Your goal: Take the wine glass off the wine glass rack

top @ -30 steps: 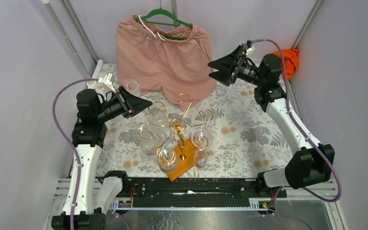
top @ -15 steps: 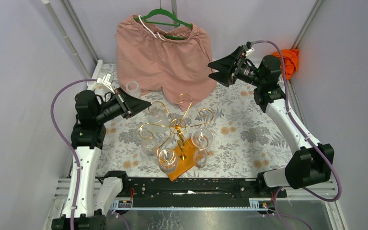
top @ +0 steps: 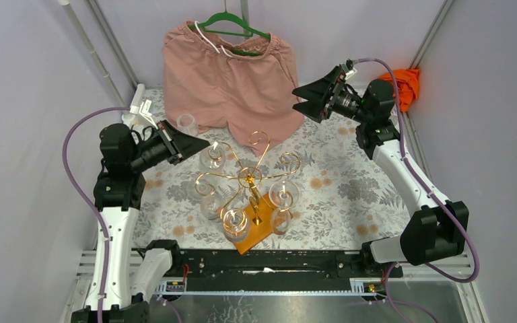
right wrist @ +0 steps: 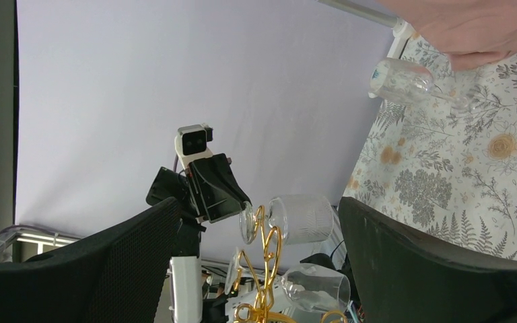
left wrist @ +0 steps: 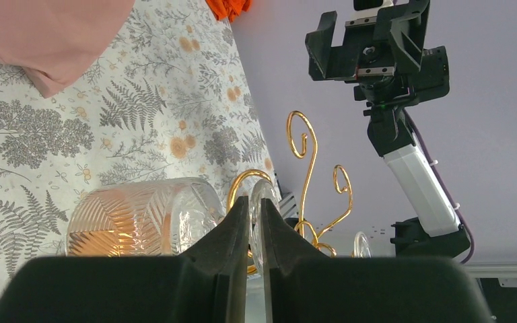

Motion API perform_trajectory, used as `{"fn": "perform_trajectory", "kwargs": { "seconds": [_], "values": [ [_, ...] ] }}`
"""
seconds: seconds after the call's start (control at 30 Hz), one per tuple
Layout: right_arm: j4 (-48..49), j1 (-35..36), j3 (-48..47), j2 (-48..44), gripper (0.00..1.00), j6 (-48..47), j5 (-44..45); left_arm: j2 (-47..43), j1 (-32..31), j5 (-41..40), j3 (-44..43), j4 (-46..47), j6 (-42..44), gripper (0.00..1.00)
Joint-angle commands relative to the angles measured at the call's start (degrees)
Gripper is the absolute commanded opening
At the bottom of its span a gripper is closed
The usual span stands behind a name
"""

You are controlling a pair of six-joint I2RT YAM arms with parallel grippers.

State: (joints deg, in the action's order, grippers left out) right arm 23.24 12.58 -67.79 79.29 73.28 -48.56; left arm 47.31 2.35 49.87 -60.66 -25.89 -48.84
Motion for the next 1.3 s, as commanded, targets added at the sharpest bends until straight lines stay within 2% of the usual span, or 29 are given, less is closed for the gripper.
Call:
{"fn": "perform_trajectory", "kwargs": {
  "seconds": [0.0,0.13,0.27,0.63,0.77,1.27],
  "values": [
    [3.5,-0.3,0.3,-0.5,0.95,0.8,-0.2,-0.4,0.2,-0.9,-2.2,-1.3,1.7,0.05],
    [4.4,-0.3,0.6,0.0,0.95,1.5,-0.3,-0.3,0.2,-1.1,-2.2,-1.1,1.6,0.00],
    [4.8,-0.3,0.6,0.3,0.96,1.9,-0.2,-0.4,0.3,-1.8,-0.8,-0.6,0.6,0.00],
    [4.9,-0.3,0.5,0.9,0.96,2.3,-0.5,-3.6,1.2,-2.0,4.9,9.2,-7.8,0.00],
    [4.8,-0.3,0.6,0.8,0.96,2.2,-0.6,-5.1,1.6,-0.5,9.2,17.7,-14.5,0.00],
    [4.8,-0.3,0.5,1.4,0.98,2.4,-0.8,-5.9,3.0,-0.5,10.9,23.7,-22.1,0.00]
  ]
}}
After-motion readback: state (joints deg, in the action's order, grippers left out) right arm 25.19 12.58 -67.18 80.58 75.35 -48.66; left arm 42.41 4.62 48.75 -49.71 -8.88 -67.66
